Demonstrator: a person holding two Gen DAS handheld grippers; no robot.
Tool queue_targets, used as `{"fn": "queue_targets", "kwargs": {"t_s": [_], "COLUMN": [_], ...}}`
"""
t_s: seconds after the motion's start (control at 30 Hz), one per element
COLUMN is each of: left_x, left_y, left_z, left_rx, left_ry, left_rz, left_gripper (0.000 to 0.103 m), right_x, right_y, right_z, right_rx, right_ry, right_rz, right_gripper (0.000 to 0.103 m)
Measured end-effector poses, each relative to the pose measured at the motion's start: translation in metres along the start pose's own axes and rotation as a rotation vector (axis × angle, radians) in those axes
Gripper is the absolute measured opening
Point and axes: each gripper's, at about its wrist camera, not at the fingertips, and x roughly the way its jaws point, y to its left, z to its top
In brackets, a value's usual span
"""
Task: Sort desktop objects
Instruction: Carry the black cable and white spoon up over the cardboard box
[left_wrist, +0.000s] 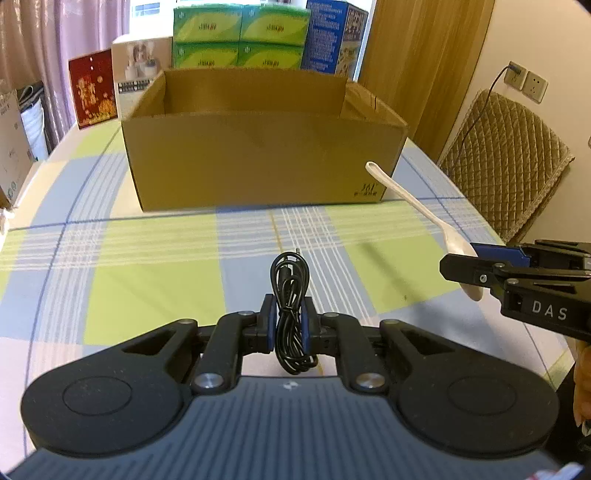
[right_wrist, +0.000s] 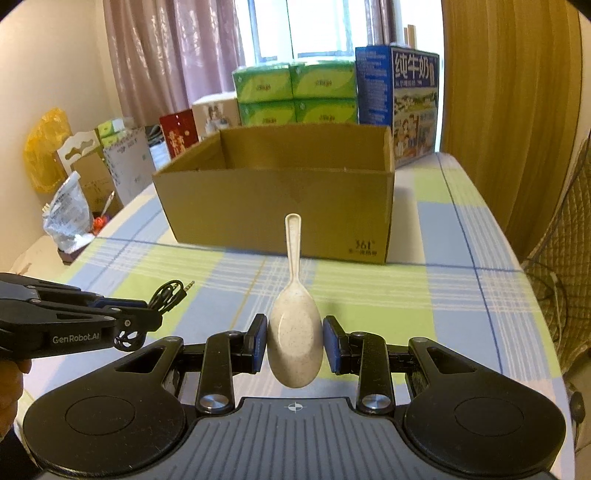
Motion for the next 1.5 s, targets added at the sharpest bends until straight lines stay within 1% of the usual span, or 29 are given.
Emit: {"fn": "queue_targets", "kwargs": {"t_s": [0.23,0.37,0.4,0.53,0.83,1.03,1.23,1.5], "left_x": [-0.022,-0.032,-0.035,-0.045,-0.054,-0.056,-0.057,-0.047], "left_y": [-0.003,-0.004,-0.004,-0.005,-0.001,0.006,0.012,0.02], "left_z": [0.012,0.015,0.015,0.018,0.024,0.042,0.068,0.106], "left_rx": [0.006,0.01,-0.003,-0.002,-0.002,0.003,0.013,0.013], "left_ry": [-0.022,-0.031,-0.034,-0.048,-0.058,-0.072,-0.091,-0.095], "left_rz": [0.014,0.018,0.032,0.031,0.034,0.045,0.041,0.033], "left_gripper": [0.01,0.01,0.01,0.01,0.01,0.01,0.01,0.01], "right_x": [-0.019,-0.029,-0.031,-0.037,-0.043,-0.045,-0.042,-0.027], "right_y": [0.005,0.009,0.009,0.012,0.012,0.005,-0.006,-0.024], "right_z": [0.012,0.019,0.02,0.024,0.032,0.051,0.076,0.113], "right_rx": [-0.007,-0.013,-0.014,-0.018,-0.018,-0.02,-0.017,0.012], "right_ry": [-0.035,-0.054,-0.059,-0.07,-0.08,-0.096,-0.107,-0.1], "right_rz": [-0.003,-0.006,-0.007,-0.008,-0.004,-0.005,0.003,0.027], "right_gripper": [0.03,0.03,0.03,0.03,0.03,0.03,0.03,0.03]}}
